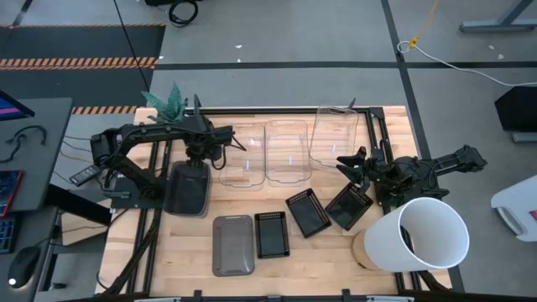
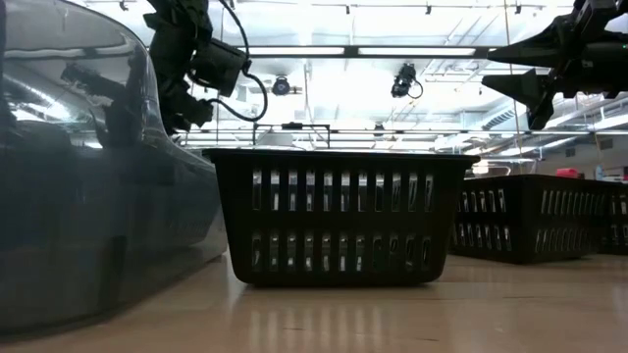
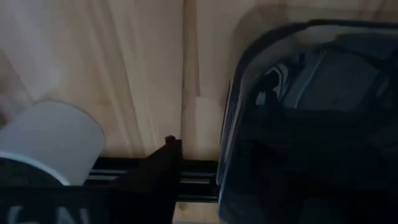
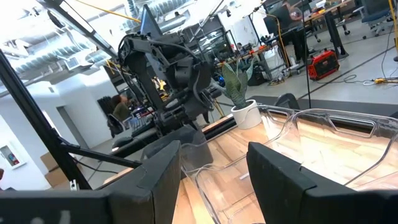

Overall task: Stack baskets by color
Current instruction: Stack the bottom gray bin on the top stacked gray bins

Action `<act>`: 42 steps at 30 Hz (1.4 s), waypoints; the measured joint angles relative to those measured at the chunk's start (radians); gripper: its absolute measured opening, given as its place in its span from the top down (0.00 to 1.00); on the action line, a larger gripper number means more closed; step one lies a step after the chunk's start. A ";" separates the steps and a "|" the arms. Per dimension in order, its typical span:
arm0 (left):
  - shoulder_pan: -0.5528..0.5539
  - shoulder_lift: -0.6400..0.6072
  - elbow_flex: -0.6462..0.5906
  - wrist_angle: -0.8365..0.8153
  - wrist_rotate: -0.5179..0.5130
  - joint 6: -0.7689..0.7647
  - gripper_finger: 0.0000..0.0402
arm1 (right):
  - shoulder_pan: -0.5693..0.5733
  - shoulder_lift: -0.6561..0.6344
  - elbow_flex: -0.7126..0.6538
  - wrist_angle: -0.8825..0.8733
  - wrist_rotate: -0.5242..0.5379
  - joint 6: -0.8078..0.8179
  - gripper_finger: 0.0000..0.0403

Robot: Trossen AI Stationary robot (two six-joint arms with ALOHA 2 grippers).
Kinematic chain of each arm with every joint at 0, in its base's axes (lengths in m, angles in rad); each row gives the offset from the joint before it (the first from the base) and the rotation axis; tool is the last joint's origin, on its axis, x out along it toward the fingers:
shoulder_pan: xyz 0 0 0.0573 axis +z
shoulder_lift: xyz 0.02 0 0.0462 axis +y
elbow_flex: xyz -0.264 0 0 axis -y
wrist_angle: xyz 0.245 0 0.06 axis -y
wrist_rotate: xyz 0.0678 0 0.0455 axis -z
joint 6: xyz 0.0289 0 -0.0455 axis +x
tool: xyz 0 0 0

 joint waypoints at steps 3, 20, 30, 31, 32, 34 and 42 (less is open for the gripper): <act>-0.024 -0.031 0.010 -0.017 -0.003 -0.033 0.50 | 0.000 0.000 0.000 0.000 0.000 0.000 0.53; -0.426 -0.132 0.047 0.167 0.202 -0.587 0.60 | 0.000 0.000 0.000 0.000 0.000 0.000 0.53; -0.595 -0.058 0.047 0.408 0.188 -0.747 0.63 | 0.000 0.000 0.000 0.011 0.000 0.000 0.53; -0.605 -0.043 0.047 0.427 0.181 -0.753 0.64 | 0.000 0.000 0.000 0.016 0.000 0.000 0.53; -0.612 -0.029 0.046 0.451 0.181 -0.754 0.64 | 0.000 0.000 0.000 0.014 0.000 0.000 0.53; -0.624 -0.001 0.047 0.494 0.179 -0.753 0.65 | 0.000 0.000 0.000 0.019 0.000 0.000 0.53; -0.649 0.101 0.049 0.567 0.180 -0.755 0.65 | 0.000 0.000 0.000 0.022 0.000 0.000 0.53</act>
